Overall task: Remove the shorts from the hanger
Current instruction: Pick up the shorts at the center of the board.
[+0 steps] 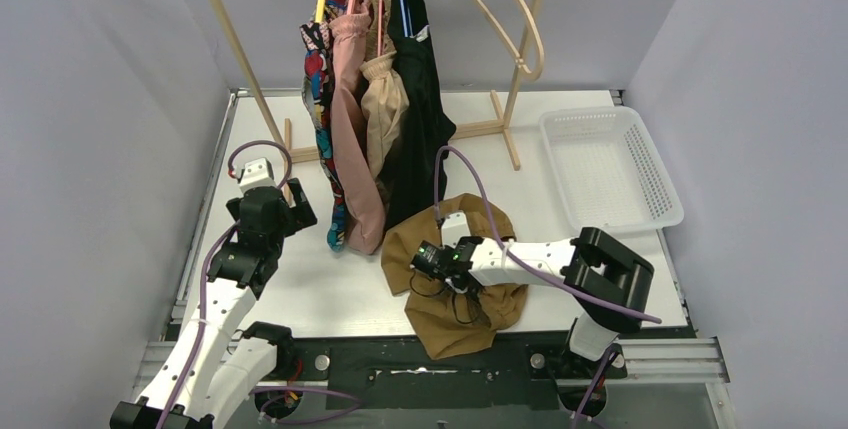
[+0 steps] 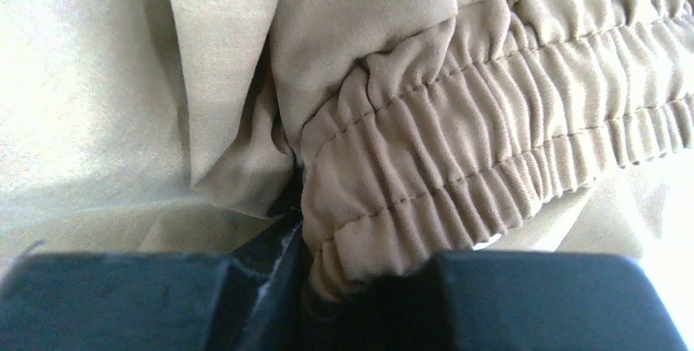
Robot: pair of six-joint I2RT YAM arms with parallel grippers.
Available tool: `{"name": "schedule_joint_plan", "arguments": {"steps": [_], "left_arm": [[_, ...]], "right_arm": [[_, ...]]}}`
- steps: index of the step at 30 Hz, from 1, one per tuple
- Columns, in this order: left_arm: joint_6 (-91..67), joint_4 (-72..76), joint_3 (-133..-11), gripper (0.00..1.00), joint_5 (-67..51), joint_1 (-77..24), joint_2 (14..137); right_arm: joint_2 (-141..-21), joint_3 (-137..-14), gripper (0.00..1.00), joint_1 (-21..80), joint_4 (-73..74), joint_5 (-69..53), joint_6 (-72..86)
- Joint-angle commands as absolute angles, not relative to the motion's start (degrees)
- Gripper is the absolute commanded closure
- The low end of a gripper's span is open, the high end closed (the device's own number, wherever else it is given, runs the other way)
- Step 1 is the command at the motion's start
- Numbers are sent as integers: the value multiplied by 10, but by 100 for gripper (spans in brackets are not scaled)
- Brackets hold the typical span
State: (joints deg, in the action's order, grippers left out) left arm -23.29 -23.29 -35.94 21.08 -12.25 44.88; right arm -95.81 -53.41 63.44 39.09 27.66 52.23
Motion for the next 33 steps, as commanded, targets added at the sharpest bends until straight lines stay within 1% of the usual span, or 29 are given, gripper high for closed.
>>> {"name": "schedule_joint_plan", "arguments": {"steps": [1,3,4,5,7,10,17,23,28,33], "left_arm": [[-225,-201,-362,12,204,-119,439],[-224,-202,-362,11,203,-119,439],[-224,-202,-362,12,204,-119,439],[-224,-203,-362,11,204,-120,439],[-225,-202,-363,11,204,-119,439],[-225,-201,-362,11,204,-119,441],[-226,-201,-362,11,205,-119,443],[-226,-201,-362,11,204,-118,444],[-226,-201,-362,11,203,-118,446],[-226,-200,-362,12,202,-119,447]], "right_arm": [[-929,-523,92,634,423,325,513],[-917,-538,93,641,463,384,525],[-908,-547,98,644,486,423,531],[-896,-551,100,646,494,449,536],[-864,-556,100,650,505,489,541],[-804,-551,100,652,484,528,539],[-675,-510,100,657,391,572,504],[-597,-518,100,657,409,627,510],[-547,-526,100,653,402,635,494],[-529,-541,100,637,405,640,478]]}}
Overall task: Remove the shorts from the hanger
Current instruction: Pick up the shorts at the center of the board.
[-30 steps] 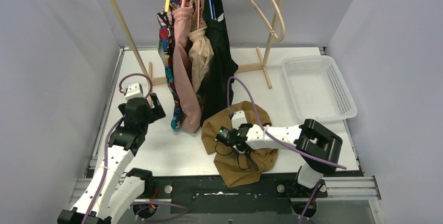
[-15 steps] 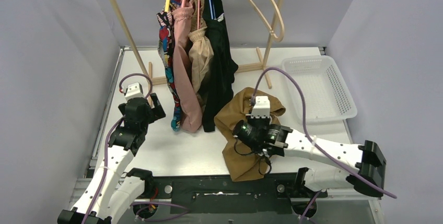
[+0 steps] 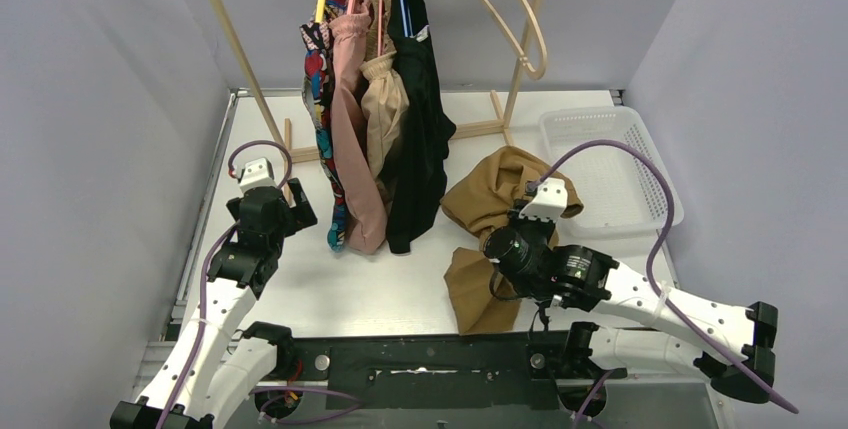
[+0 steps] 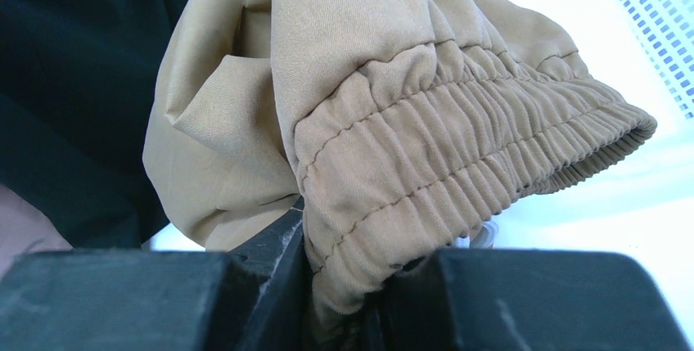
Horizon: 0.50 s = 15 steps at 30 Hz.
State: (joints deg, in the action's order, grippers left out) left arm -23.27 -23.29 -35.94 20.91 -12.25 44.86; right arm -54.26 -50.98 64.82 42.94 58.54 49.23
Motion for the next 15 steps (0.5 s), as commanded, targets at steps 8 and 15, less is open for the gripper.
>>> {"name": "schedule_joint_plan", "arguments": {"steps": [8,15], "left_arm": [[-226,-200,-362,11,203,-118,446],[-225,-200,-361,11,203,-119,445]], "right_arm": [[-534,-609,100,597,380,658,361],[-536,-670,100,448,366,598,271]]}}
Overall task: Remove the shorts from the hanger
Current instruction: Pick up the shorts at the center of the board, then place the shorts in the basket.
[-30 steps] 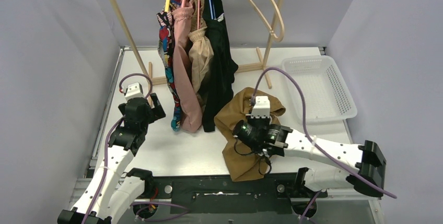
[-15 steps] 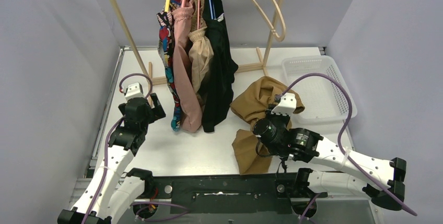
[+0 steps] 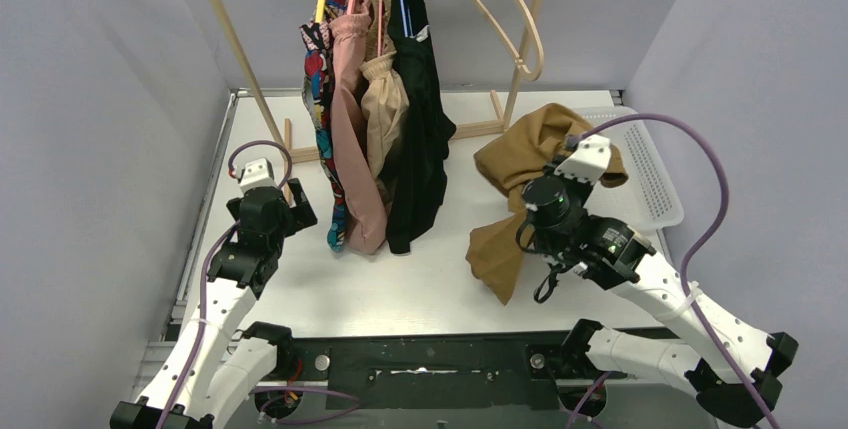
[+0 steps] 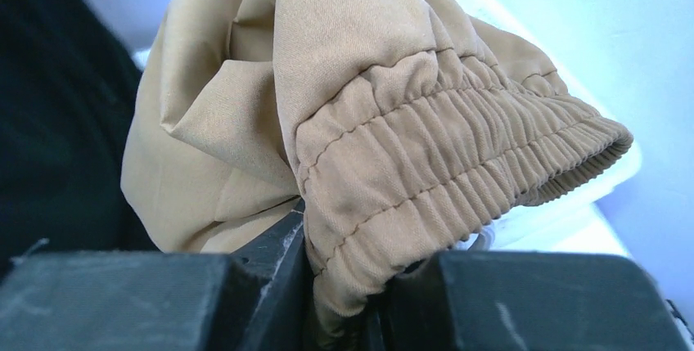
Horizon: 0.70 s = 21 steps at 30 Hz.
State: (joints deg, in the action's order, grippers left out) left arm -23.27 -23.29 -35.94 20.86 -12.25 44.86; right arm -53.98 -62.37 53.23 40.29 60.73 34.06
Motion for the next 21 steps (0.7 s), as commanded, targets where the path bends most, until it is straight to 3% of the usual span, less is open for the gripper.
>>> {"name": "schedule_joint_plan", "arguments": {"steps": [1,8,21], "left_arm": [[-225,-200,-361,12,202,-118,444],[-224,-200,-361,12,204,-119,443],[-221,-198,-360,11,203,-119,437]], "right_arm": [[-534,-675,100,417,362,575,264],[-555,-741,100,239,320,409,211],[-791,-1082,100,4,367,260,128]]}}
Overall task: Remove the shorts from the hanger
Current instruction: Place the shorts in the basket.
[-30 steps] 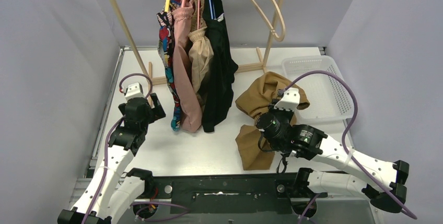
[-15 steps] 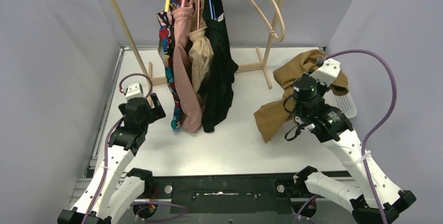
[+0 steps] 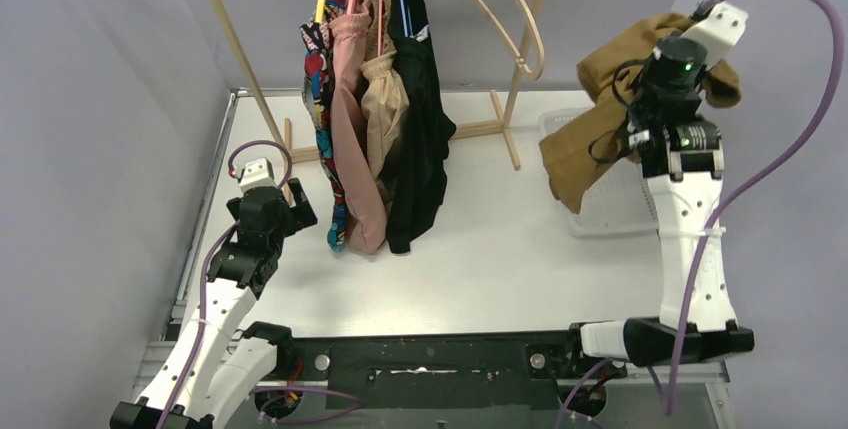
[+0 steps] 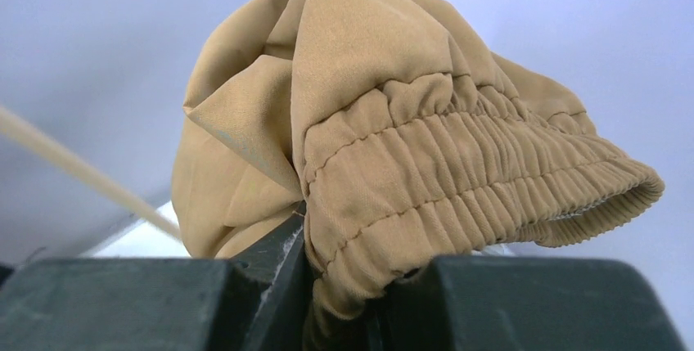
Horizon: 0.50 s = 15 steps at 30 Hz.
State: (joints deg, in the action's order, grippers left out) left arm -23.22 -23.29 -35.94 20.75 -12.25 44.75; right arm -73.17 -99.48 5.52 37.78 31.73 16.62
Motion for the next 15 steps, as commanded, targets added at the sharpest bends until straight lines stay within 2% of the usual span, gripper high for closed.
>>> {"name": "schedule_joint_plan", "arguments": {"steps": [1,6,12,15], "left_arm": [[-221,-199,-360,11,204,-118,436],[-221,-199,-360,11,207,-118,435],[-220,-196,-359,11,205,-119,434],[-219,-195,-359,11,201,-118,435]], "right_arm": [[-809,-1102,100,-8,368,246,125],[-876,-1106,100,-43,354,213,129],[-901,-917,100,-55,300,153,163],[-938,-877,100,-56,320,100,177]]}}
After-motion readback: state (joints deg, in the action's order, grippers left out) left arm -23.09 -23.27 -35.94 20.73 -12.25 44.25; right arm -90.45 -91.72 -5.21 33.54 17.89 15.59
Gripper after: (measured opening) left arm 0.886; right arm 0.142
